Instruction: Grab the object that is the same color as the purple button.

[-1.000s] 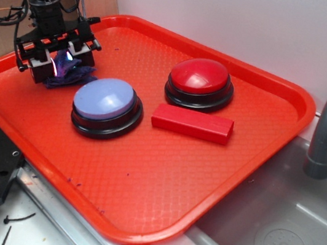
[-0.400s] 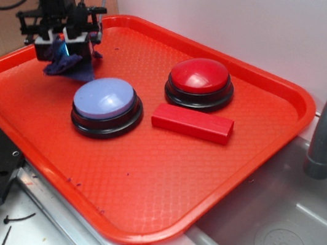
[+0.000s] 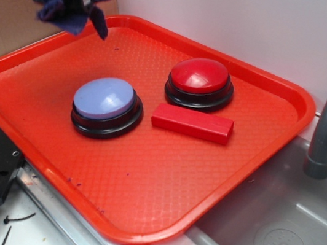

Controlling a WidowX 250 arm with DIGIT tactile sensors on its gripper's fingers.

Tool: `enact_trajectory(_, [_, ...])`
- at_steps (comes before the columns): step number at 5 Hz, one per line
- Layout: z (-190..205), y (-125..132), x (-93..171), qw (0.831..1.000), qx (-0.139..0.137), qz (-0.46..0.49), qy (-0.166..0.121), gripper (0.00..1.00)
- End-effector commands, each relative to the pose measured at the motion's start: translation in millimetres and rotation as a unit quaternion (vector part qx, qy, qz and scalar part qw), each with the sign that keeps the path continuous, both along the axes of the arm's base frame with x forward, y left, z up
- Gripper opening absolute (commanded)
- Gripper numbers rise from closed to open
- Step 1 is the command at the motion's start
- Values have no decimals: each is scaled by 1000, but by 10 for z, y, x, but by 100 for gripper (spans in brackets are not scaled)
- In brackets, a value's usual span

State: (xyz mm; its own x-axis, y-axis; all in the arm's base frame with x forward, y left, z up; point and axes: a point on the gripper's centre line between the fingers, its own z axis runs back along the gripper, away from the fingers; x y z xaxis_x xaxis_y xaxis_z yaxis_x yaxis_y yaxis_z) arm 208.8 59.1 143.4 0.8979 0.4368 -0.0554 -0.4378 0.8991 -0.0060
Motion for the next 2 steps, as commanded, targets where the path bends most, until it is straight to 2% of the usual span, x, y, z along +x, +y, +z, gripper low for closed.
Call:
enact_trajectory(1, [791,28,-92,996,1,-31,-85,0])
enact_trajectory(2, [961,-53,-148,993,15,-33,-113,0])
